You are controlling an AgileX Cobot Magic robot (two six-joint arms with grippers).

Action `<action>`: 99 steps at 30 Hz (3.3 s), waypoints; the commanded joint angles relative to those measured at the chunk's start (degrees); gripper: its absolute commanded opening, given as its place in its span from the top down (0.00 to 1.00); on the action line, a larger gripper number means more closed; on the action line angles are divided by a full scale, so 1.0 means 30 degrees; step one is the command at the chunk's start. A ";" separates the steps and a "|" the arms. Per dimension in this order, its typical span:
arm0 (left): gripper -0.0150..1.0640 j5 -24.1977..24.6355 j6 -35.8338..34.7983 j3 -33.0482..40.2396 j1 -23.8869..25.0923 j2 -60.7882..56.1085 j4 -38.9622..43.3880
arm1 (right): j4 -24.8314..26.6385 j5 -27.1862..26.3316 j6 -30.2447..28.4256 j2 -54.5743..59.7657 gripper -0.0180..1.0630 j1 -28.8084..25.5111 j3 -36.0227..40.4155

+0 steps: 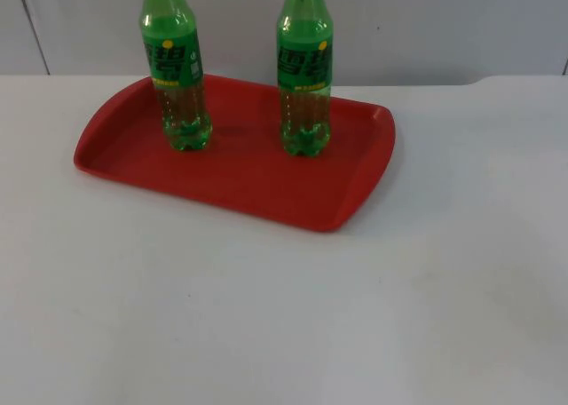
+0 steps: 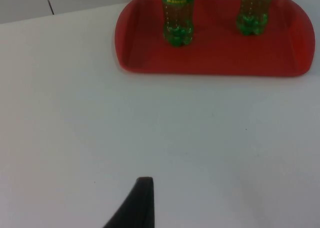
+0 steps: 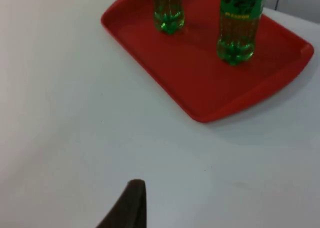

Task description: Place the bottle upright on the tray.

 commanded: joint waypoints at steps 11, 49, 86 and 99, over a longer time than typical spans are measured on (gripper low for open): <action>0.01 -0.0056 -0.0110 0.0087 -0.0135 -0.0075 0.0023 | 0.0052 0.4497 -0.0553 -0.6946 0.01 0.0126 0.0064; 0.01 -0.0056 -0.0125 0.0087 -0.0135 -0.0075 0.0070 | -0.0770 1.3050 -0.1564 -1.5065 0.01 0.0086 0.0947; 0.01 -0.0056 -0.0125 0.0087 -0.0135 -0.0075 0.0070 | -0.0535 1.3053 -0.1564 -1.5065 0.01 -0.0501 0.0946; 0.01 -0.0056 -0.0125 0.0087 -0.0135 -0.0075 0.0070 | -0.0535 1.3053 -0.1564 -1.5065 0.01 -0.5766 0.0946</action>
